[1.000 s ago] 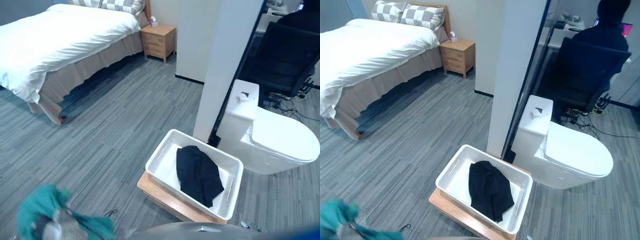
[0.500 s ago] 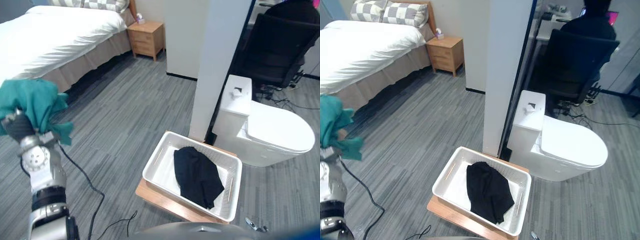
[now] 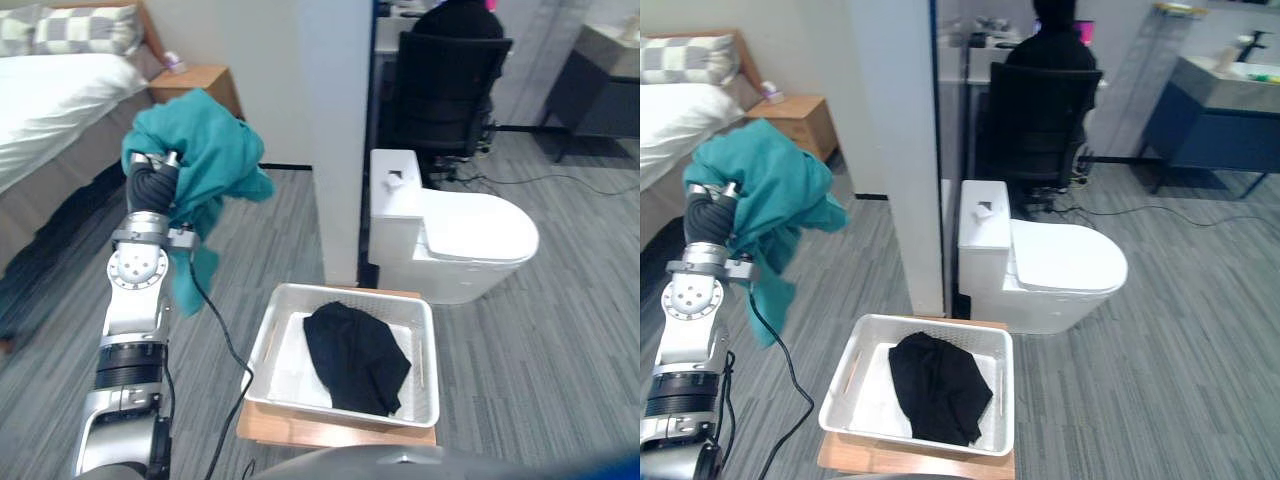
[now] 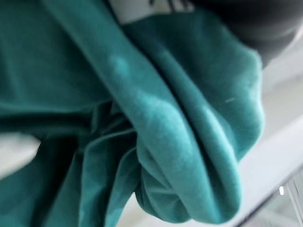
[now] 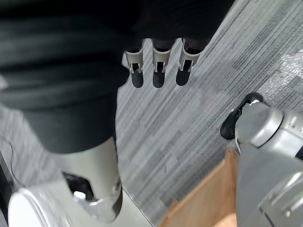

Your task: Tidy the bed and pick cloth on bed and put in laundry

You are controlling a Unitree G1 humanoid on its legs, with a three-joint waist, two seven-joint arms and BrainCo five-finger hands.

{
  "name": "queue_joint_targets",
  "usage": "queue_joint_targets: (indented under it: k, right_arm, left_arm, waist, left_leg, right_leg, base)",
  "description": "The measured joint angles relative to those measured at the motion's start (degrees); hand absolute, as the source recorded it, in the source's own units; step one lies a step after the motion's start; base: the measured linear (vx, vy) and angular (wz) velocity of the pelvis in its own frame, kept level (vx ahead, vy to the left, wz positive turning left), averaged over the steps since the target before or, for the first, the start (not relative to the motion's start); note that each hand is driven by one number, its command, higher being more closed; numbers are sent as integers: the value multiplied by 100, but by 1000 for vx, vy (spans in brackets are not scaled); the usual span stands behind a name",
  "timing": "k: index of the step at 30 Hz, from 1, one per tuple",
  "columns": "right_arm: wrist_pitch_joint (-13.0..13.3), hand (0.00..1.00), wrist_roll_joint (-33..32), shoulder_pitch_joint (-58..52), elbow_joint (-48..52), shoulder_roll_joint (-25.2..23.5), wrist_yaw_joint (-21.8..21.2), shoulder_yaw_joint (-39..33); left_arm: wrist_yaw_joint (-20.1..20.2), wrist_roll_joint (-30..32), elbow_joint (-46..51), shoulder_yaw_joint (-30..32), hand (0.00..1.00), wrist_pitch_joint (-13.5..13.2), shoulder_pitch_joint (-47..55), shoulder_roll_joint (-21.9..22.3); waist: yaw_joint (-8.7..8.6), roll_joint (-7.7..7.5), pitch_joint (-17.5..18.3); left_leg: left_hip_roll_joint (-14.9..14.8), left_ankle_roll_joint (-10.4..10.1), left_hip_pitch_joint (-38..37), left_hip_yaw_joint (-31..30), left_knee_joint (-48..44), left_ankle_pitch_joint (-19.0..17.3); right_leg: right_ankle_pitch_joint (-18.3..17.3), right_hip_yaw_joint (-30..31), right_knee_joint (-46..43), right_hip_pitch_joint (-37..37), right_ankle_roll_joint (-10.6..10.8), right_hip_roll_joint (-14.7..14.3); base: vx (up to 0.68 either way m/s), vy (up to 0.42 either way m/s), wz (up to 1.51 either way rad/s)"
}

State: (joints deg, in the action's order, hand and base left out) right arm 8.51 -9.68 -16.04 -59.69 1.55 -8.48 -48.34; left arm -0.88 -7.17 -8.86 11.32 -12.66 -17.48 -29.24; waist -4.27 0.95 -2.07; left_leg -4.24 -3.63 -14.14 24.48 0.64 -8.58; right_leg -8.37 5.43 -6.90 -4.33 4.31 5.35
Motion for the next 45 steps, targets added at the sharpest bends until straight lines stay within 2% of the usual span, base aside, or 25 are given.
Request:
queue_joint_targets:
  k: [3,8,13,15,18,21,23,28,32,37,42,45]
  right_arm:
    - [2,0,164,-9,-87,79,-36,-66]
    - [3,0,203,-5,-104,79,-83,-69]
    - [67,0,204,-2,-212,81,-146,-217]
    - [85,0,204,1,-216,78,-139,-244]
    - [89,0,199,36,-216,59,53,6]
    - [-34,0,197,95,-212,54,374,445]
    - [-138,0,198,106,-213,31,513,699]
    - [-250,0,201,109,-214,-80,727,990]
    - [-254,0,201,94,-214,-105,834,1198]
    - [-255,0,202,44,-222,-146,884,1338]
    - [-261,0,203,32,-204,-120,884,1526]
    - [-264,0,204,32,-191,-99,883,1570]
  left_arm:
    - [148,137,-209,-142,100,3,-230,-26]
    - [484,223,-189,-431,100,-17,-455,-42]
    - [552,800,281,-900,100,-151,-456,-39]
    - [568,842,585,-1014,100,-165,-461,-33]
    - [725,767,776,-1260,100,-142,-652,5]
    - [982,354,785,-1378,100,-42,-775,235]
    - [1114,311,814,-1522,100,-17,-775,350]
    - [1448,177,1374,-2023,100,33,-440,707]
    - [1658,158,1494,-2321,100,141,-86,1029]
    - [1868,163,1491,-2710,100,596,561,1295]
    - [1802,235,1240,-2943,100,893,1066,1327]
    - [1485,563,570,-2952,100,1131,1230,1345]
  waist:
    - [-141,35,-23]
    - [-272,84,-53]
    - [-303,161,-139]
    - [-325,171,-151]
    - [-326,176,-157]
    - [-332,204,-180]
    - [-378,228,-224]
    - [-406,301,-345]
    - [-425,306,-359]
    - [-423,251,-403]
    - [-419,269,-426]
    - [-423,303,-408]
  left_leg:
    - [-22,-17,-97,32,-40,-54]
    - [-39,-20,-113,200,-86,-96]
    - [-32,-23,-127,320,-86,-98]
    - [-27,-22,-127,321,-86,-98]
    - [-18,-22,-125,320,-86,-98]
    - [-6,-22,-119,320,-85,-98]
    - [-8,-22,-110,321,-85,-98]
    - [-19,-21,-101,331,-86,-97]
    - [-18,-21,-96,344,-87,-97]
    - [-19,-21,-87,344,-96,-97]
    - [-59,-21,-65,354,-98,-97]
    - [-72,-21,8,353,-103,-97]
  right_leg:
    - [0,185,-51,-6,0,-49]
    - [2,461,-111,101,4,-118]
    - [37,624,-107,153,58,-142]
    - [52,636,-104,155,73,-138]
    - [79,639,-93,153,91,-128]
    - [89,654,-67,153,101,-116]
    - [108,672,-7,136,110,-116]
    - [134,683,11,146,111,-128]
    - [155,694,36,152,115,-127]
    - [159,695,48,179,118,-124]
    - [241,630,173,159,116,-125]
    - [354,568,326,162,107,-124]
  base:
    - [-13,-5,-28]
    - [-26,-5,-21]
    - [-26,-7,-12]
    - [-11,3,-2]
    - [-10,2,0]
    - [-12,1,0]
    - [0,0,0]
    - [0,0,0]
    - [10,3,-2]
    - [0,0,0]
    - [-2,-3,-1]
    - [-5,-5,-1]
